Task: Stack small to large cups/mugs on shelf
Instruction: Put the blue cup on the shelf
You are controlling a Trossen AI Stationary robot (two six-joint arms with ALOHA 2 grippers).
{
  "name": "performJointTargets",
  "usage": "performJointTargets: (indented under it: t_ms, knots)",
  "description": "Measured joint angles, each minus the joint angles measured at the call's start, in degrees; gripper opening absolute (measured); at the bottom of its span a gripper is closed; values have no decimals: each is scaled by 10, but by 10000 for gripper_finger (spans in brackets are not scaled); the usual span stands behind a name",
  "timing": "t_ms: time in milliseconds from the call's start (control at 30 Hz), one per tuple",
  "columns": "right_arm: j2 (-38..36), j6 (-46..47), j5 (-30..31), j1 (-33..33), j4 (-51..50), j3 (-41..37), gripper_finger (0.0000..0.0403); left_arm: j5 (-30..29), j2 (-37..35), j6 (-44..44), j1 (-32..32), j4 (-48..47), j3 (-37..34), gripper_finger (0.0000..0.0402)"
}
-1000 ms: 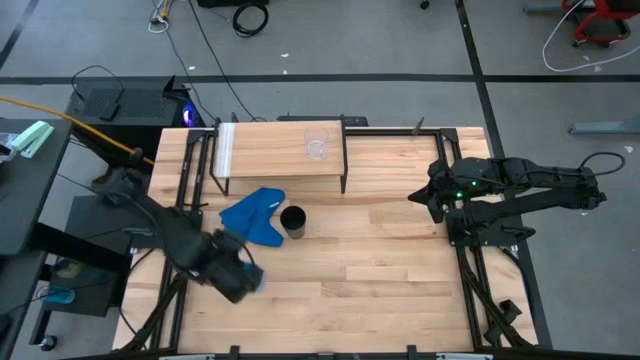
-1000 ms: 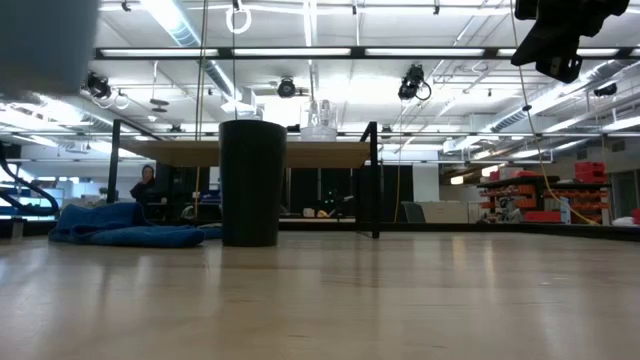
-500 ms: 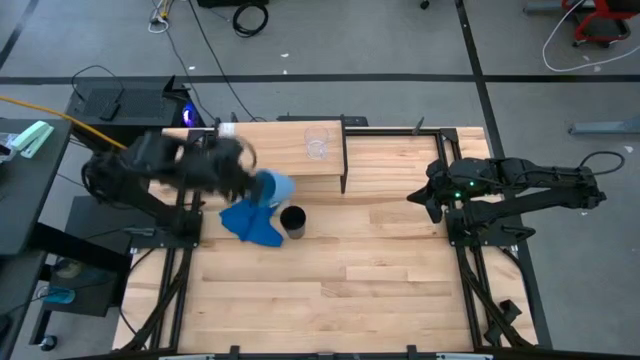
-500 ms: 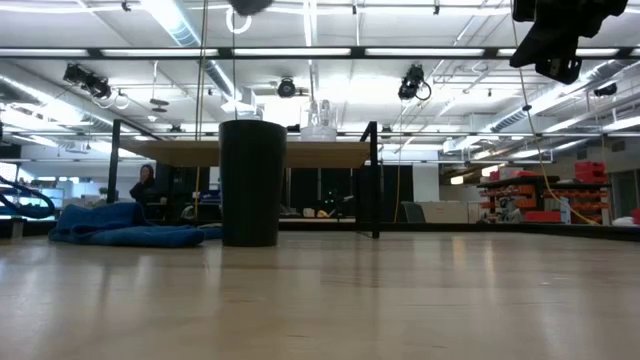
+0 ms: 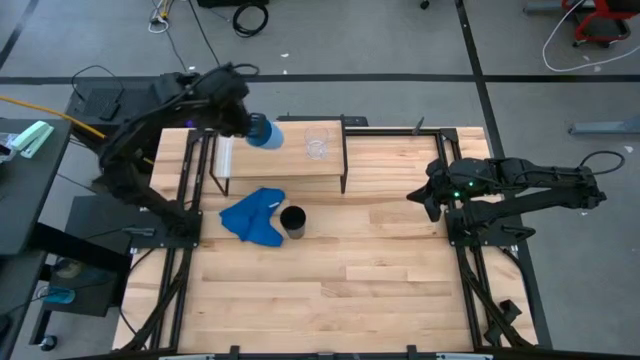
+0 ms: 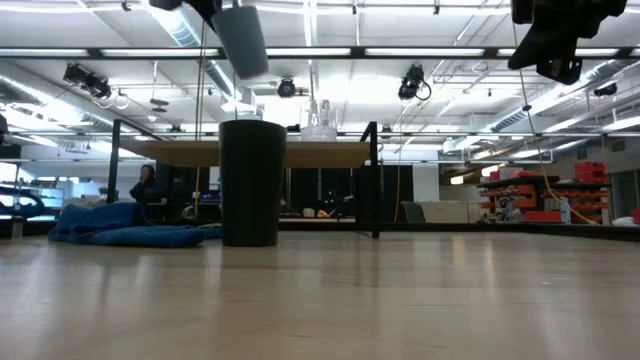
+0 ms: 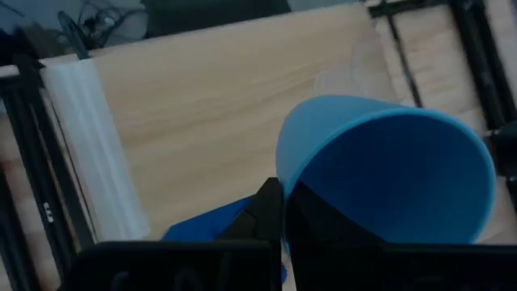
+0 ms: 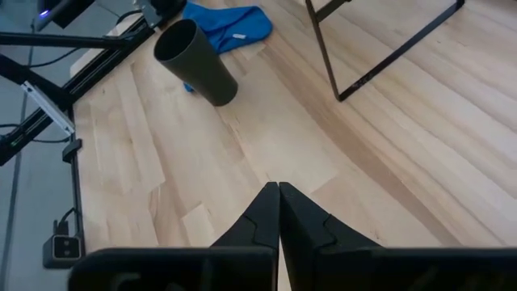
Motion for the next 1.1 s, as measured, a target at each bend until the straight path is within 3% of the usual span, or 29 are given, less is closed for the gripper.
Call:
performJointTargets:
  t_ms: [233,733,1100]
  knots:
    - [1,16,16,0,0,0,11,54,65,69,38,0,0,11]
    - [18,28,33,0,0,0,11,52,157,113,70,0,2,11]
    - [47,30,33,0,0,0,11,33,184,115,77,0,2,11]
